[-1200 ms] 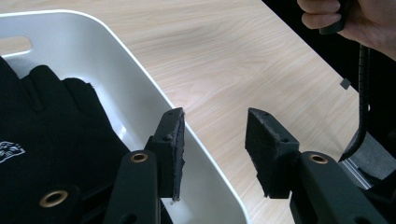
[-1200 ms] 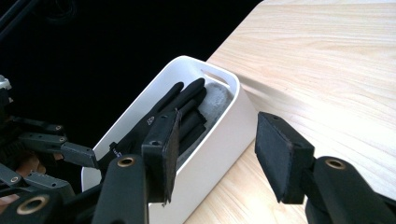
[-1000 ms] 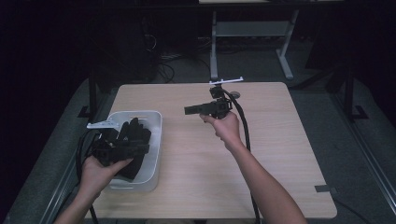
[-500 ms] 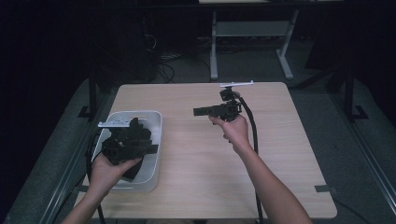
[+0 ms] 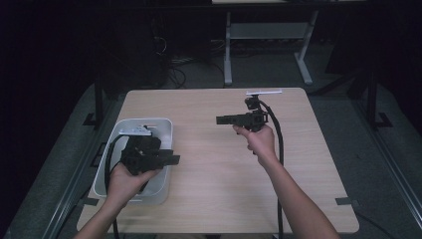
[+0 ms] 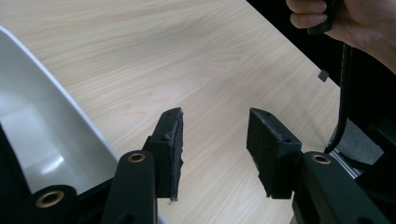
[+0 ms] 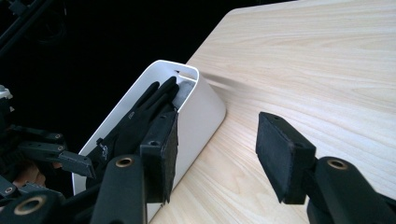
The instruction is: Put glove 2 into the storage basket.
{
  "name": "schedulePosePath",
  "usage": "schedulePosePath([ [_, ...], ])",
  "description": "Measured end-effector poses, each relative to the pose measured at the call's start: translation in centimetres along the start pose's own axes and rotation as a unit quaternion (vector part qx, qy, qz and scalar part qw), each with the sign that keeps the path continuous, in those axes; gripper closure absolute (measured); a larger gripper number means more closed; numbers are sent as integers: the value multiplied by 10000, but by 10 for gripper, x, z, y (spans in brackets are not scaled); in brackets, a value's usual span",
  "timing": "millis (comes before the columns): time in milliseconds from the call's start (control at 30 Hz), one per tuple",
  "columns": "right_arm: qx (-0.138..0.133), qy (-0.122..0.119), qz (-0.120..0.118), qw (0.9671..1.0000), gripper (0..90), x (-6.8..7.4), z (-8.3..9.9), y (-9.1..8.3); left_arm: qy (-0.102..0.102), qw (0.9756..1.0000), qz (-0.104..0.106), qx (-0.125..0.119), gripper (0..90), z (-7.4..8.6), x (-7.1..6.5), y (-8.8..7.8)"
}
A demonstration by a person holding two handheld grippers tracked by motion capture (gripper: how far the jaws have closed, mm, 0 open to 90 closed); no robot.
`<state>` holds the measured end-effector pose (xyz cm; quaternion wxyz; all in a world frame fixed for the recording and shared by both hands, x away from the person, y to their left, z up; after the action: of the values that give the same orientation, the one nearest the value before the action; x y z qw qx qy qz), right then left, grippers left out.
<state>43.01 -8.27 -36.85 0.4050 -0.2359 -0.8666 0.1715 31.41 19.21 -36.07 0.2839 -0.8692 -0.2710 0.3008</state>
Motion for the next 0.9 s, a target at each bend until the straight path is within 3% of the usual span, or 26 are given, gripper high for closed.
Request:
schedulePosePath([
  [900,-242,185,189,9994,470,-31,19,-48,221,9992,228,244,528,-14,-25,44],
])
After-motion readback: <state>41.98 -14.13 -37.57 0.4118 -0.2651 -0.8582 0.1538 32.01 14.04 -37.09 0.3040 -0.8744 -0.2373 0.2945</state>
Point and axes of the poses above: each handheld gripper's, and its own axes: y roughly forward along the jaws, z roughly out of its underside, x roughly to its left, the point moved 4 cm from there along y, roughly forward along the jaws, and after that the axes turned 5 degrees about x, right-handed, at the moved point
